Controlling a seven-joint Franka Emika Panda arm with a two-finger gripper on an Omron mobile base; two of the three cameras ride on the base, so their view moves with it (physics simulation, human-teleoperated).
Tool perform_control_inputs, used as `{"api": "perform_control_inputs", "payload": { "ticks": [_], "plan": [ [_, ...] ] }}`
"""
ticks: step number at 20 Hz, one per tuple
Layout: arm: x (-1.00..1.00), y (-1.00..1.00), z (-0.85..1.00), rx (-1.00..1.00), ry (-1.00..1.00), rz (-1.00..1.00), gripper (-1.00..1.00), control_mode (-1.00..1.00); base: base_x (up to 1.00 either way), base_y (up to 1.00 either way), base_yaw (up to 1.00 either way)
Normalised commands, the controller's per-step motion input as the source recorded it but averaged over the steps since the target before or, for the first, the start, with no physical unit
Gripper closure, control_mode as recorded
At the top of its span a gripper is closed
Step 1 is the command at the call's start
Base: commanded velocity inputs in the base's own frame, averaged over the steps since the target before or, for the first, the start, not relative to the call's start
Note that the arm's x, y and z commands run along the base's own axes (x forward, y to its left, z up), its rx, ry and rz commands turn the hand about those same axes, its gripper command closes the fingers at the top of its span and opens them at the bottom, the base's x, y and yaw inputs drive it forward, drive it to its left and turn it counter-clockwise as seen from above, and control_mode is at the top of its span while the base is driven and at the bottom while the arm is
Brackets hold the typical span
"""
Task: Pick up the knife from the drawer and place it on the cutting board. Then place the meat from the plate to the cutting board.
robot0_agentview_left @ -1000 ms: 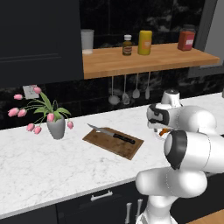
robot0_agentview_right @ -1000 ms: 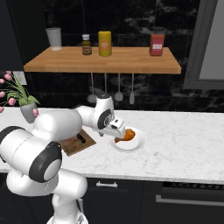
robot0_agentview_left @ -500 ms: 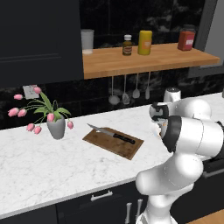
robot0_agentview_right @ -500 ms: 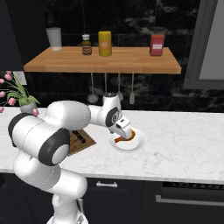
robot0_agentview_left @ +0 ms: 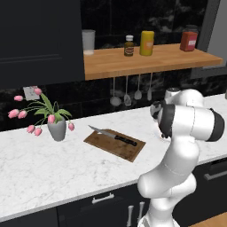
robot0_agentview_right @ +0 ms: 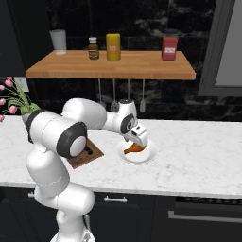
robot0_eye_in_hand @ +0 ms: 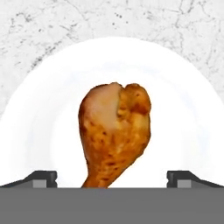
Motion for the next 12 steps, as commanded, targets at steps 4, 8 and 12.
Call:
{"api": "perform_control_inputs", "payload": {
  "ticks": [4,8,12],
  "plan": [
    [0.31,-0.13,-0.30,0.00,0.01,0.00,-1.00,-1.00,0.00,0.00,0.00],
    [0.19,-0.24,-0.29,0.00,0.01,0.00,-1.00,-1.00,0.00,0.00,0.00],
    [0.00,-0.18,-0.27,0.00,0.03,0.00,-1.00,-1.00,0.00,0.00,0.00]
  ]
}}
